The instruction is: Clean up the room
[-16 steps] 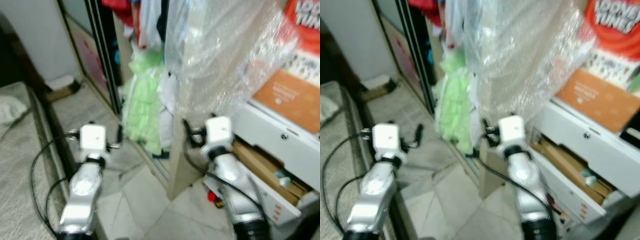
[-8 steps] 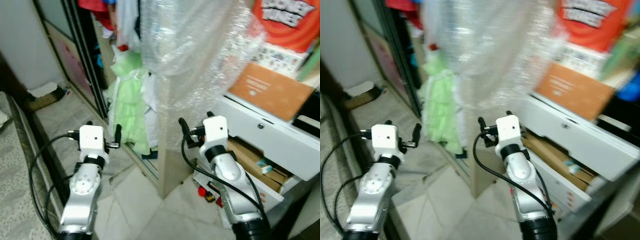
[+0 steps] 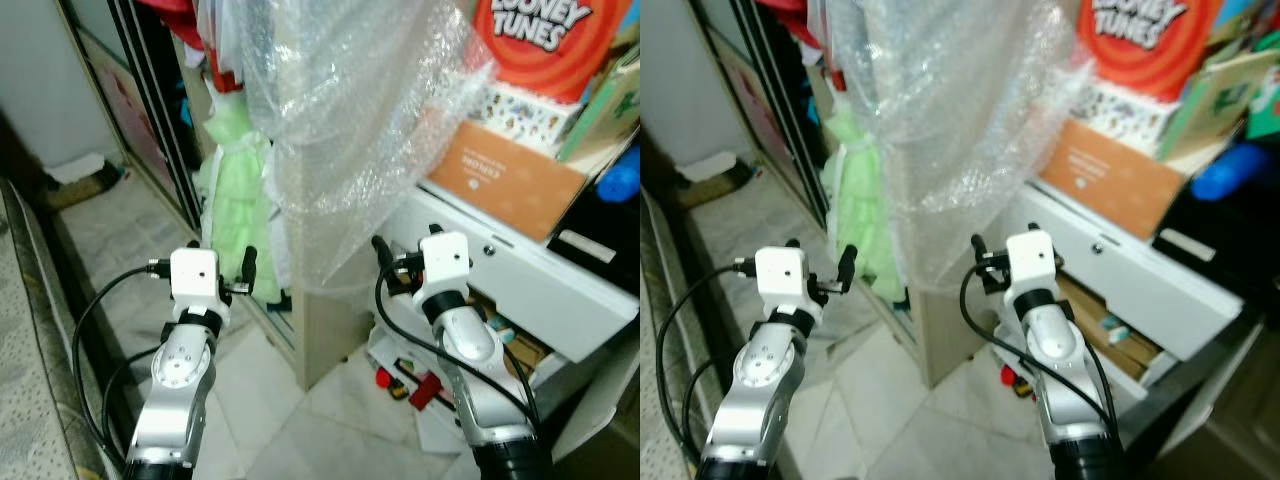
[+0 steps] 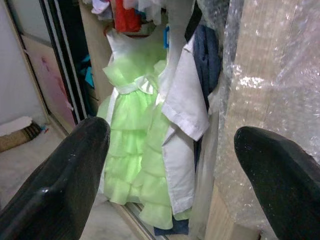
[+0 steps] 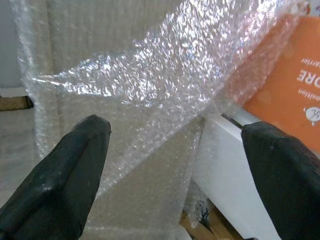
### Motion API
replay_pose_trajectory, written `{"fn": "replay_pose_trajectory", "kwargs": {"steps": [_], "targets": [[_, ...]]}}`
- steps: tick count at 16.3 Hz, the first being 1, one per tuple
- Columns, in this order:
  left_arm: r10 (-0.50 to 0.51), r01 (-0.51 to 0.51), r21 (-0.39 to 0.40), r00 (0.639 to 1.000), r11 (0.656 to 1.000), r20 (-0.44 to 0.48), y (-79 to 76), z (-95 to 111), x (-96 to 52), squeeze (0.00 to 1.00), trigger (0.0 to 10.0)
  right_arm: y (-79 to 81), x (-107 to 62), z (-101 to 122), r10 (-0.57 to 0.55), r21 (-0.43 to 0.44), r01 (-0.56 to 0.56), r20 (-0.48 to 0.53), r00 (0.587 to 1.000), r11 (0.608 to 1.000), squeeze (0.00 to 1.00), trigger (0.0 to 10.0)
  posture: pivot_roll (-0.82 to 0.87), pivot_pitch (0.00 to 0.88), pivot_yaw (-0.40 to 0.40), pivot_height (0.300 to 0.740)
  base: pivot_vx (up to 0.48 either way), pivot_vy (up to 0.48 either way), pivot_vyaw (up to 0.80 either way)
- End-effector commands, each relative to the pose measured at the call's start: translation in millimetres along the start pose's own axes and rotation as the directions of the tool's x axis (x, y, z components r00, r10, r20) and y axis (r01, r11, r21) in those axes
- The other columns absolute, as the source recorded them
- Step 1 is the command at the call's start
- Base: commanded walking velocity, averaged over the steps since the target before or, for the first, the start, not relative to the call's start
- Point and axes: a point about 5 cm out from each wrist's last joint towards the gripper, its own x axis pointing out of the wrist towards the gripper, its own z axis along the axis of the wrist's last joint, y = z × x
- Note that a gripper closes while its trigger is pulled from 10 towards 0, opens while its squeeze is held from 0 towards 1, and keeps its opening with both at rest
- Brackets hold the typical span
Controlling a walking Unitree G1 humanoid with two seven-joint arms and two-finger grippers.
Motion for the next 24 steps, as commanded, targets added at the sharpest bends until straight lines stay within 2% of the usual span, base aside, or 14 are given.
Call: {"fn": "replay_pose_trajectory", "kwargs": {"steps": [1,7,9,12,15,24], "targets": [[0.021,-0.021,0.009,1.000,1.000,0.004,9.2,0.7,-0.5,0.00,10.0,9.1,3.3,5.5,0.043,0.001,-0.043,0.021,0.999,0.999,0.00,10.0,0.01,0.000,-0.011,0.740,0.000,0.000,0.80],[0.026,-0.026,0.019,1.000,0.999,0.012,10.9,1.8,-6.0,0.00,10.0,5.2,-4.2,4.1,0.045,0.012,-0.045,0.012,0.999,0.999,0.00,10.0,0.01,0.000,-0.011,0.740,0.000,0.000,0.80],[0.021,-0.021,0.028,1.000,0.999,0.015,12.7,2.5,-10.4,0.00,10.0,1.5,-15.6,1.2,0.046,0.010,-0.046,-0.008,0.999,0.999,0.00,10.0,0.01,0.000,-0.008,0.740,0.000,0.000,0.80],[0.035,-0.034,0.052,0.999,0.998,-0.014,21.0,-0.5,-27.3,0.00,10.0,-9.8,-49.8,-4.5,0.034,0.009,-0.033,-0.070,0.997,0.999,0.00,10.0,0.01,0.000,-0.015,0.740,0.000,0.000,0.80],[0.028,-0.027,0.053,0.999,0.998,-0.031,22.7,-2.4,-36.2,0.00,10.0,-16.9,-61.0,-8.7,0.019,0.023,-0.017,-0.105,0.994,1.000,0.00,10.0,0.00,0.000,-0.010,0.740,0.000,0.000,0.80],[0.002,0.000,0.046,0.999,0.999,-0.047,17.1,-1.9,-36.1,0.00,10.0,-9.3,-53.7,-3.6,0.090,0.053,-0.085,-0.095,0.991,0.995,0.00,10.0,0.00,0.000,-0.013,0.740,0.000,0.000,0.80]]}}
